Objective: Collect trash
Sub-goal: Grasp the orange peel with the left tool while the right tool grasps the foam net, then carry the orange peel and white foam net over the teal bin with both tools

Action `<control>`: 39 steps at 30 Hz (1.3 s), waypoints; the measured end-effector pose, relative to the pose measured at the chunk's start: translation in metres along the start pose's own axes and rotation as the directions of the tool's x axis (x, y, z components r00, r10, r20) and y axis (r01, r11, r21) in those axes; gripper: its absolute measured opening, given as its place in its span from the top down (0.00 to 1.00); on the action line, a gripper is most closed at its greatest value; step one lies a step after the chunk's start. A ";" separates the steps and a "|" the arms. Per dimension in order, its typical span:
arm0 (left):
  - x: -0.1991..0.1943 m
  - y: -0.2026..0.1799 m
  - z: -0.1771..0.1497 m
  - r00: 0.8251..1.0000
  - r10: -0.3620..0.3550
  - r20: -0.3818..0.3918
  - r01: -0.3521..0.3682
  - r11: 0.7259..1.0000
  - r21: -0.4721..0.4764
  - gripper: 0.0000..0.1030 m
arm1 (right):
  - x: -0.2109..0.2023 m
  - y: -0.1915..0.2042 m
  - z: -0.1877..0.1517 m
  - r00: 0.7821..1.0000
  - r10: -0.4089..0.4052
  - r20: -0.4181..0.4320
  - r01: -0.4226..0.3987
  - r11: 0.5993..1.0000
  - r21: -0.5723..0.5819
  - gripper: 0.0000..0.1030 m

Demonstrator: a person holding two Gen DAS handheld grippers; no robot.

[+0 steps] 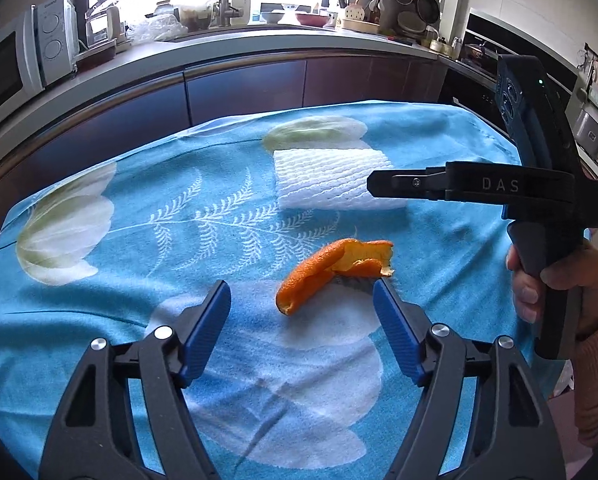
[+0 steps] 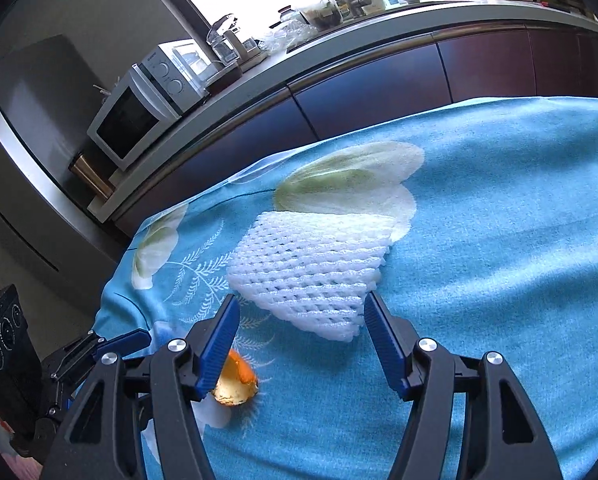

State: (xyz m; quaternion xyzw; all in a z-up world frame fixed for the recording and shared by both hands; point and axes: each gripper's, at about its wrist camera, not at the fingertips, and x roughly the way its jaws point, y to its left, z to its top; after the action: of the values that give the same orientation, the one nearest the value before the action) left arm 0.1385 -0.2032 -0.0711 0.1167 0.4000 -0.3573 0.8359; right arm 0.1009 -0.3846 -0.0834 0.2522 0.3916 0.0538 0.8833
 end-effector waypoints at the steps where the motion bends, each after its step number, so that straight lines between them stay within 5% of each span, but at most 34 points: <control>1: 0.005 0.000 0.002 1.000 -0.011 -0.012 0.011 1.000 0.005 0.35 | 0.002 -0.001 0.001 1.000 -0.001 -0.002 0.001 1.000 0.007 0.40; 8: 0.032 -0.007 0.006 0.996 -0.035 -0.087 0.038 0.999 0.034 0.63 | 0.009 -0.007 0.007 1.000 -0.008 -0.009 0.008 1.000 0.029 0.71; 14: 0.029 -0.006 0.004 0.997 -0.026 -0.069 0.028 0.999 0.024 0.84 | 0.010 -0.010 0.007 0.999 0.034 -0.005 -0.034 0.999 0.039 0.94; 28: -0.036 0.022 -0.018 0.999 -0.003 0.035 0.006 0.994 -0.106 0.86 | -0.026 0.024 0.000 0.981 0.179 0.071 -0.177 0.983 -0.041 0.96; 39: -0.107 0.067 -0.059 0.991 0.086 0.106 -0.061 0.974 -0.217 0.86 | -0.051 0.059 -0.016 0.957 0.274 0.097 -0.264 0.959 -0.103 0.96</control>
State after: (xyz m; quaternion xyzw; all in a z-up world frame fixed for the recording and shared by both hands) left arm 0.1045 -0.0731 -0.0348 0.0203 0.3829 -0.2871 0.8778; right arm 0.0604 -0.3425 -0.0296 0.2659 0.3015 0.1769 0.8984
